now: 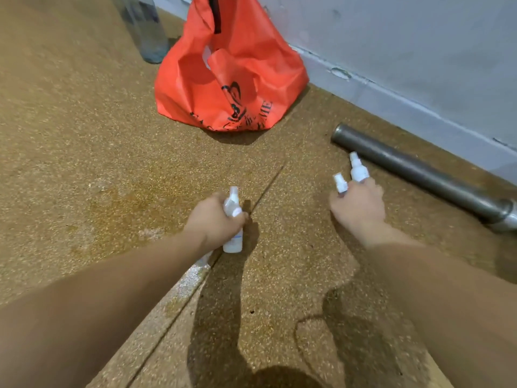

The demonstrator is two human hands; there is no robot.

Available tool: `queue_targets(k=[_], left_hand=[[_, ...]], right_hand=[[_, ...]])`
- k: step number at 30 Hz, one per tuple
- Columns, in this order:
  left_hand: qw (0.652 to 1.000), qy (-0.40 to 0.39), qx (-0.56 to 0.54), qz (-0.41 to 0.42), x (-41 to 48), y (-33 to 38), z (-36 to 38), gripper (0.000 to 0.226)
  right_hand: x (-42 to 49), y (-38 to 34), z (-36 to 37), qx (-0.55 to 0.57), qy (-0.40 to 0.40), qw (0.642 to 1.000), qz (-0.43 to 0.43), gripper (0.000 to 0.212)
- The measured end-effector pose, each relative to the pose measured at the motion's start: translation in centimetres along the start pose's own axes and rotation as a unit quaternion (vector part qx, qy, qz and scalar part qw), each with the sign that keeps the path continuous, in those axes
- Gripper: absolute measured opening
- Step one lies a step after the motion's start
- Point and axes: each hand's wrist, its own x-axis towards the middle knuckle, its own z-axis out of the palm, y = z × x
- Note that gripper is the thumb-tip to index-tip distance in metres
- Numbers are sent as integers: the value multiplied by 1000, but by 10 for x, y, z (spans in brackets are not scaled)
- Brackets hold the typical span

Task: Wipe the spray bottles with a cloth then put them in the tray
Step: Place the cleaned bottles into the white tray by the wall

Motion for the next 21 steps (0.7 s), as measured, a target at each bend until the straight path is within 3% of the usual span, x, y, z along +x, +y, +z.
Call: queue_targets(k=[4, 6, 11, 16, 19, 21], left_hand=[[995, -48, -8, 88, -14, 62, 30, 46], [994, -57, -16, 93, -22, 80, 38, 47], [995, -48, -27, 85, -42, 101, 40, 35], [996, -45, -54, 51, -57, 97, 33, 37], [997, -41, -65, 32, -66, 102, 21, 33], [995, -45, -76, 35, -75, 114, 6, 30]], right_hand=[[36, 37, 8, -69, -62, 995, -40, 72], [47, 51, 10, -51, -90, 994, -37, 75], [48, 55, -11, 4, -8, 1000, -18, 32], [42, 32, -11, 27, -90, 995, 36, 41], [30, 27, -11, 73, -109, 990, 60, 24], [18, 24, -17, 167, -117, 973, 104, 18]])
